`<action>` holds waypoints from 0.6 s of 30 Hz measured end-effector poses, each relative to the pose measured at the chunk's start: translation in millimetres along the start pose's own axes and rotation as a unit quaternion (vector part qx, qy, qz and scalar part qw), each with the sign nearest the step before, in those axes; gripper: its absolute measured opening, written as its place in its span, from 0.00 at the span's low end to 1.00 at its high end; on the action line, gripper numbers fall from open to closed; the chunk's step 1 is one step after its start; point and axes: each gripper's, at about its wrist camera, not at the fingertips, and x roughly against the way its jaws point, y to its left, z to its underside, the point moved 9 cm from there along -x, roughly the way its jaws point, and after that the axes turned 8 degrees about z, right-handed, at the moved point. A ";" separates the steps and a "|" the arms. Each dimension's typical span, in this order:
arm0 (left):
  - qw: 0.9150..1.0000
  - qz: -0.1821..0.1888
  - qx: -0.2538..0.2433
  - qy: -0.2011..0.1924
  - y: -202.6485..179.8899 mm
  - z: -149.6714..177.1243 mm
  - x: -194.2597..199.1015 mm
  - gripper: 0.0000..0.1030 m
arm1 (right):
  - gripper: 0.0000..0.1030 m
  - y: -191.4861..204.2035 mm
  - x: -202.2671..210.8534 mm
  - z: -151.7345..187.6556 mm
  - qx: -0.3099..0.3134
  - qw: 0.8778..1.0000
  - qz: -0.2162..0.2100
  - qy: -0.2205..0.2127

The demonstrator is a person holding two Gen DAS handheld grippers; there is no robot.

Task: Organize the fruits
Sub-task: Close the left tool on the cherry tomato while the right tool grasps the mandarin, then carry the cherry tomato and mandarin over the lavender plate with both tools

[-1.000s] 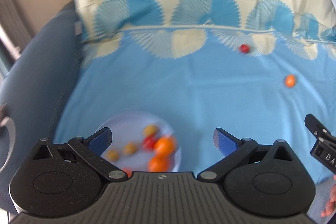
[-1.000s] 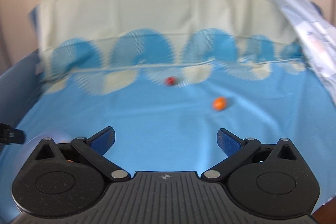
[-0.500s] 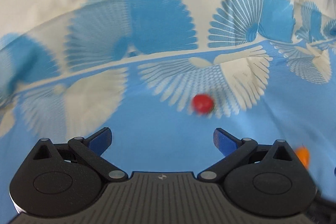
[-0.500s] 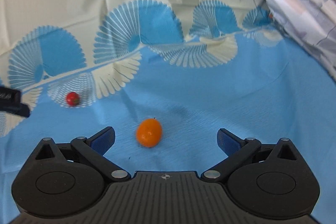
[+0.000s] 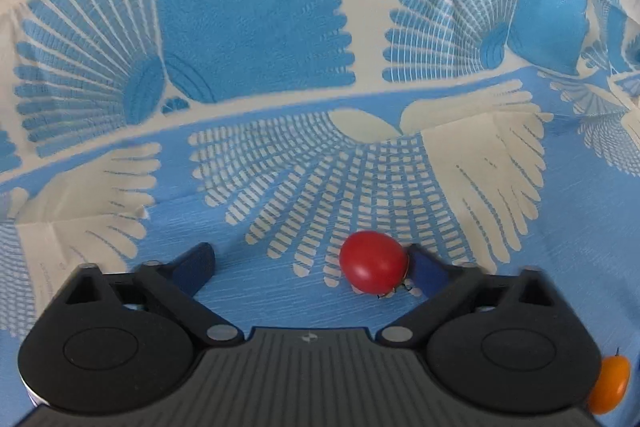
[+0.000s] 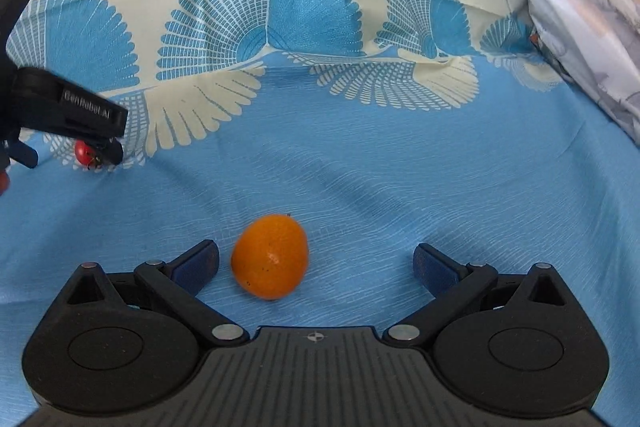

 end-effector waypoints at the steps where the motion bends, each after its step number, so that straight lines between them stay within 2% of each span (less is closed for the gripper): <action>1: 1.000 0.016 -0.009 -0.004 -4.9 0.4 5.5 0.43 | 0.76 0.9 3.9 -0.2 0.002 1.000 0.000 -0.004; 2: 1.000 0.008 -0.016 0.000 -6.5 1.6 9.7 0.35 | 0.63 4.2 9.4 -0.9 0.012 1.000 -0.009 -0.012; 3: 1.000 0.000 -0.020 -0.003 -6.8 3.1 14.4 0.35 | 0.35 8.4 14.2 -1.5 0.024 0.999 -0.016 -0.017; 6: 1.000 0.002 -0.025 0.000 -7.2 13.8 31.8 0.35 | 0.35 10.4 18.6 -0.4 0.014 0.999 -0.028 -0.017; 10: 1.000 0.007 -0.012 0.023 -8.5 39.1 77.6 0.35 | 0.35 -1.5 32.4 -9.6 -0.003 0.999 -0.016 -0.031; 13: 0.999 -0.001 -0.013 0.038 -21.3 67.9 127.8 0.35 | 0.35 -10.9 58.4 -16.5 -0.016 0.999 -0.017 -0.035; 18: 0.999 -0.013 -0.003 0.047 -11.5 122.0 210.9 0.35 | 0.35 -19.3 130.8 -4.6 -0.033 0.998 -0.057 -0.014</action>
